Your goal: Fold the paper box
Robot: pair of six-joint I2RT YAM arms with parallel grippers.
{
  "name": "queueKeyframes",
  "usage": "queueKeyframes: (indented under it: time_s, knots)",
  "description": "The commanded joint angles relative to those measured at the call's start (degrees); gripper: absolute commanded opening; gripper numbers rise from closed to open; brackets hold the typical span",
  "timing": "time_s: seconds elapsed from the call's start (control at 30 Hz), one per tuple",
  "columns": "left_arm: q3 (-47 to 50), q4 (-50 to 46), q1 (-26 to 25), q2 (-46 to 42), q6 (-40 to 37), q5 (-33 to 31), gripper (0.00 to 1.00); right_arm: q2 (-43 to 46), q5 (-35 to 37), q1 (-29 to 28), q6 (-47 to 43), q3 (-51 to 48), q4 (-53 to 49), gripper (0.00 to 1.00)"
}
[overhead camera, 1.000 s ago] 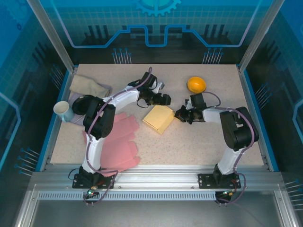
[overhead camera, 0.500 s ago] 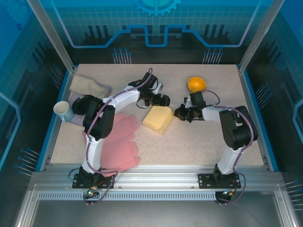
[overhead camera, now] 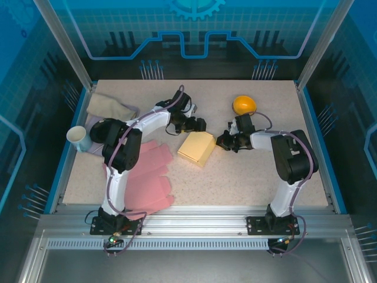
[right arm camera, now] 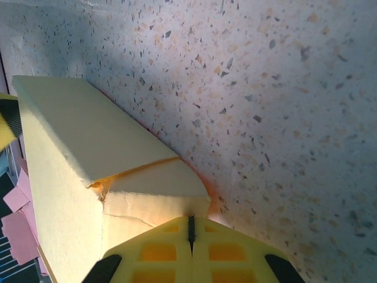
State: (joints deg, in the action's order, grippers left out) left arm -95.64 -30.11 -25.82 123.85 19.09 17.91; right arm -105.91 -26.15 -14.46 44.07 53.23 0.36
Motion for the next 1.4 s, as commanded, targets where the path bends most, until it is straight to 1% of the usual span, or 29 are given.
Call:
queueKeyframes:
  time_s: [0.0,0.1,0.3,0.47,0.53,0.67,0.73,0.87,0.97,1.07,1.2,1.27,1.37]
  knots:
    - [-3.0,-0.1,-1.9,2.5,0.9,2.9,0.87,-1.5,-2.3,0.2,-1.8,2.0,-0.1,0.00]
    - [-5.5,-1.2,-4.1,4.2,0.8,3.4,0.87,-2.7,-4.5,-0.1,-2.3,2.7,1.9,0.00]
    - [-7.2,0.1,-8.4,5.7,2.2,5.6,0.87,-5.4,-9.9,-2.0,-1.5,5.2,6.8,0.00]
    - [-7.8,0.2,-9.9,5.2,3.7,6.9,0.87,-4.5,-8.6,-2.3,-2.0,6.1,6.4,0.00]
    - [-8.5,-1.4,-9.6,5.0,3.5,5.6,0.87,-4.1,-8.4,-1.5,-1.6,5.9,6.2,0.00]
    - [-8.7,-5.1,-7.8,3.7,2.9,0.3,0.88,-3.0,-6.6,0.5,-2.5,5.4,1.6,0.00]
    - [-6.7,-5.0,-5.6,1.7,3.5,-1.3,0.88,-1.6,-5.1,1.3,-3.9,4.7,-1.4,0.00]
    - [-2.4,-5.3,0.4,-3.0,6.0,-1.0,0.91,1.8,-1.2,2.3,-7.7,2.8,-8.3,0.00]
    - [1.6,-5.4,3.0,-7.9,6.0,-2.3,0.92,4.4,-0.2,2.4,-9.5,0.8,-11.9,0.00]
    - [7.4,-4.9,3.4,-13.4,6.1,-3.5,0.93,7.9,-0.3,2.0,-9.8,-2.2,-13.8,0.00]
    - [19.8,2.4,2.3,-19.2,8.8,0.8,0.92,12.7,0.5,-1.1,-8.9,-6.5,-15.3,0.00]
    - [23.7,3.9,1.4,-20.3,9.4,0.2,0.92,15.0,0.8,-3.4,-6.1,-8.9,-13.7,0.00]
    - [26.4,5.4,0.1,-20.4,10.1,-0.2,0.92,17.4,2.2,-7.8,0.1,-12.6,-9.5,0.00]
